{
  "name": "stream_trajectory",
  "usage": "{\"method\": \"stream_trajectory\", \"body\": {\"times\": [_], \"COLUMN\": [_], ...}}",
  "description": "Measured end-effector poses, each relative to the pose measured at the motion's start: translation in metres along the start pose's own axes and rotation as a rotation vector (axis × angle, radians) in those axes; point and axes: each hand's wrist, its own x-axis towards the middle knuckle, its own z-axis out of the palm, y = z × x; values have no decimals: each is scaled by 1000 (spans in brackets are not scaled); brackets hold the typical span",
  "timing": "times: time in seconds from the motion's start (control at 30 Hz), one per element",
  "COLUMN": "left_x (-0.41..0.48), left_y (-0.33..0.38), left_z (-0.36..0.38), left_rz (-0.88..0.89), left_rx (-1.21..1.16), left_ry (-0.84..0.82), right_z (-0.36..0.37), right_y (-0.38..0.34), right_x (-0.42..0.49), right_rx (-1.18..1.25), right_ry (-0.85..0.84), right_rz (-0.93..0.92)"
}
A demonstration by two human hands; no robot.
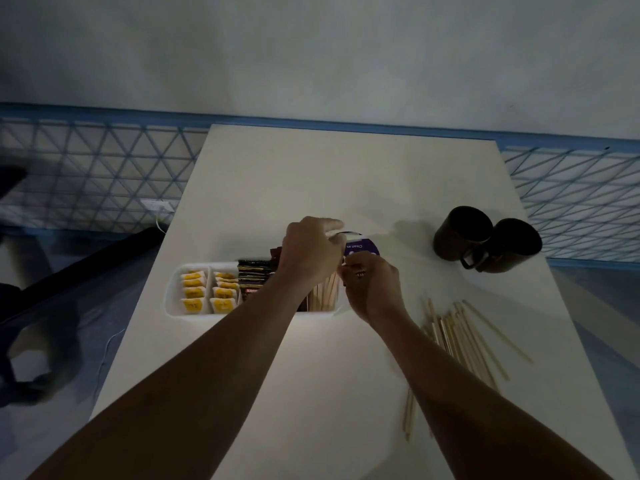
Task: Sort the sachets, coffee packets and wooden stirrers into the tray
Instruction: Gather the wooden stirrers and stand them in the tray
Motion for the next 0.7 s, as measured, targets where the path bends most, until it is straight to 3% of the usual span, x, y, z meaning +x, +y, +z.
{"method": "stream_trajectory", "body": {"times": [0.2, 0.33, 0.6, 0.7], "left_x": [-15, -25, -48, -58], "left_y": [20, 27, 30, 31], "left_z": [17, 45, 106, 123], "left_rz": [43, -26, -142, -165], "left_rx": [-136, -200, -123, 55], "left_ry": [24, -61, -309, -414], "right_z": [-35, -62, -114, -131], "right_y": [26, 50, 107, 126], "right_x": [-3, -9, -27, -34], "right_rx": [-92, -122, -259, -373], "right_ry": [62, 113, 129, 101], "right_rz": [-42, 64, 216, 222]}}
